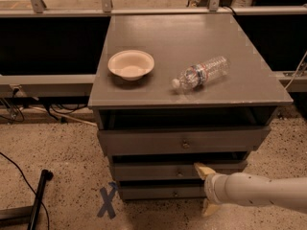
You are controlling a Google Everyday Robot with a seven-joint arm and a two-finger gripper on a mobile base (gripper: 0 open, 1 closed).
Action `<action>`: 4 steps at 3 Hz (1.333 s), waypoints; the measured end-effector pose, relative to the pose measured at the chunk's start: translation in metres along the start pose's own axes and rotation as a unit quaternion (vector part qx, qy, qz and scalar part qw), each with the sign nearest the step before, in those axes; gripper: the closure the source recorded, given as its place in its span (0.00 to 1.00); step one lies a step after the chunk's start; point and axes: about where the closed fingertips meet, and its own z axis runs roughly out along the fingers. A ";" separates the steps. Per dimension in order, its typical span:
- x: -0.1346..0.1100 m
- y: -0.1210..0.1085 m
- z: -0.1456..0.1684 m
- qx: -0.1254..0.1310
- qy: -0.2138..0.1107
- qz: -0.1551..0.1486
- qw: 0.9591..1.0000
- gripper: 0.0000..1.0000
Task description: Open middle drawer
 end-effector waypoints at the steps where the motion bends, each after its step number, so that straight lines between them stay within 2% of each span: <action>1: 0.012 -0.015 -0.001 0.004 0.017 -0.014 1.000 0.00; 2: 0.013 -0.020 0.016 -0.009 0.001 -0.041 0.999 0.00; 3: -0.001 -0.033 0.028 -0.003 -0.066 -0.047 0.997 0.00; 4: 0.005 -0.050 0.013 0.026 -0.076 -0.060 0.995 0.00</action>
Offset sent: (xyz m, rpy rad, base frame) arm 0.0419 -0.0410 0.0085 0.1547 -0.0678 0.0220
